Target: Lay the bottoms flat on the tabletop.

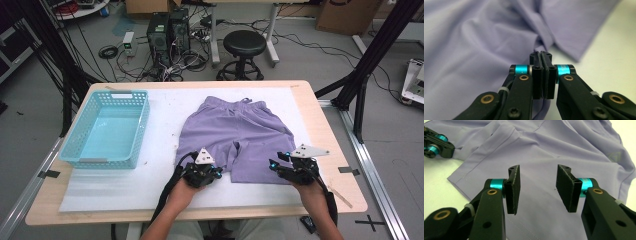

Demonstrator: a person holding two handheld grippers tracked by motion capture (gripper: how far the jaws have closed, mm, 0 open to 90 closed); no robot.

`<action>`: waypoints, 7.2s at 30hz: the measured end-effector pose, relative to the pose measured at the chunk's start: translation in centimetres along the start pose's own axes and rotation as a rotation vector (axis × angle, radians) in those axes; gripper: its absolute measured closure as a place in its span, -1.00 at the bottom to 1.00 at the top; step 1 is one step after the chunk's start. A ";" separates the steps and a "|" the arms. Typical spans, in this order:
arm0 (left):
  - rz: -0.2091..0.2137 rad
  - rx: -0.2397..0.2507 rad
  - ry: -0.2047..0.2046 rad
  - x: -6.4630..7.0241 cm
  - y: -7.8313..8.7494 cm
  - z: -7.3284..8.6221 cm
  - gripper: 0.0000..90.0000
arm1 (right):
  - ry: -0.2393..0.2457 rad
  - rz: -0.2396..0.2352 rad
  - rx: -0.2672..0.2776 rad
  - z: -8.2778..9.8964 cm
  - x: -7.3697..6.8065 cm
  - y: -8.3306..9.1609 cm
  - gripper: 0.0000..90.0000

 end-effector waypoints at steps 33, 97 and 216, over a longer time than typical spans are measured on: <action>-0.167 0.188 0.209 -7.4 7.7 2.1 0.15 | 0.152 -0.285 0.063 -4.4 -9.5 -3.8 0.51; -0.349 0.201 0.238 -9.0 9.8 3.7 0.36 | 0.057 -0.213 -0.011 -1.1 -5.0 -1.5 0.48; -0.319 0.089 0.173 -7.9 8.6 4.7 0.95 | -0.188 0.110 -0.252 8.4 4.9 4.7 1.00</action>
Point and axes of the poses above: each handheld gripper's, and its own axes: y roughly backward along the jaws, z roughly out of its underside, x roughly to its right, the point moved 6 cm from there along -y, roughly forward along the jaws, and after that the axes turned 12 degrees about y, right-handed, at the moved point
